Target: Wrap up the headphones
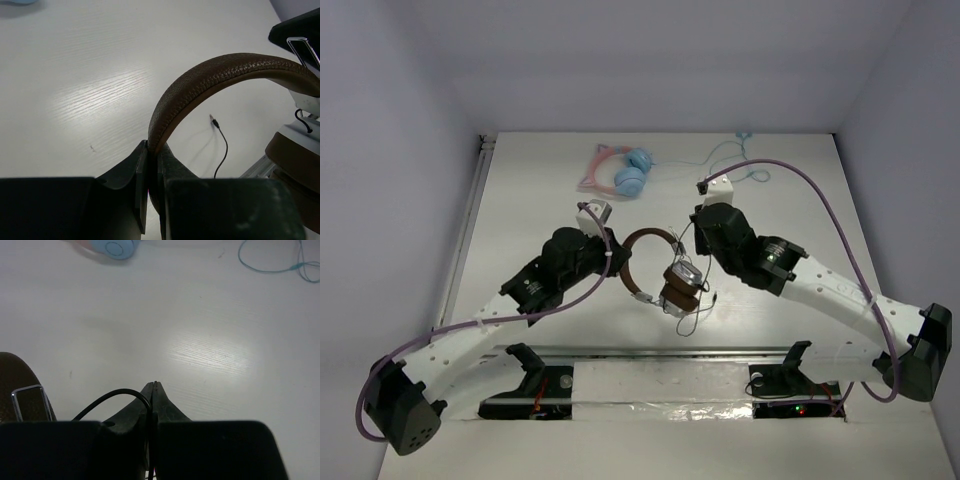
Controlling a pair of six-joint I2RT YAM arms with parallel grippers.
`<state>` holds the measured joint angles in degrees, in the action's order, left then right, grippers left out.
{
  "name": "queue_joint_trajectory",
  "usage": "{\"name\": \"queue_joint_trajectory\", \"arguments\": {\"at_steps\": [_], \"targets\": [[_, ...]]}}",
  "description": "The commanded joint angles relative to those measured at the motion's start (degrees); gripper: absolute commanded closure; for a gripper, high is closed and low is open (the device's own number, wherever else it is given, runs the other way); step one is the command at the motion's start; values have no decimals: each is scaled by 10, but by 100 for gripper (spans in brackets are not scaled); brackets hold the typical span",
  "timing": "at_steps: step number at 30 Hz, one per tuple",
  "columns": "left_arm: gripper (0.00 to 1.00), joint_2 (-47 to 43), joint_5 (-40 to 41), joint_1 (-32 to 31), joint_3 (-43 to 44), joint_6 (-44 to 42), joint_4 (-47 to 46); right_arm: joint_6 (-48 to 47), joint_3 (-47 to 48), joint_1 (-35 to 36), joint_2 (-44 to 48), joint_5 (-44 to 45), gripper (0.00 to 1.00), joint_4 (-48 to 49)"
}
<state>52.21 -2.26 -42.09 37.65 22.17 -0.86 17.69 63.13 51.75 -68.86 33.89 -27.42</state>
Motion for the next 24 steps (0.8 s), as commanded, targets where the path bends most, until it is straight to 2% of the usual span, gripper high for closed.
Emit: {"name": "queue_joint_trajectory", "arguments": {"at_steps": [1, 8, 13, 16, 19, 21, 24], "targets": [[100, -33, -89, 25, 46, 22, -39, 7, -17, -14, 15, -31, 95, 83], [100, -43, -179, 54, 52, 31, -47, 6, -45, -38, 18, -93, 94, 130], [100, -50, -224, 76, 51, 52, -67, 11, -71, -45, 29, -132, 84, 170], [100, -57, -211, 82, 61, 66, -70, 28, -96, -50, 36, -168, 83, 208], [100, -57, -203, 82, 73, 94, -82, 49, -134, -50, 67, -224, 77, 267], [100, -55, -170, 82, 91, 96, -59, 59, -148, -50, 76, -271, 74, 307], [100, -55, -105, 82, 120, 74, -19, 60, -159, -55, 93, -291, 74, 312]]}}
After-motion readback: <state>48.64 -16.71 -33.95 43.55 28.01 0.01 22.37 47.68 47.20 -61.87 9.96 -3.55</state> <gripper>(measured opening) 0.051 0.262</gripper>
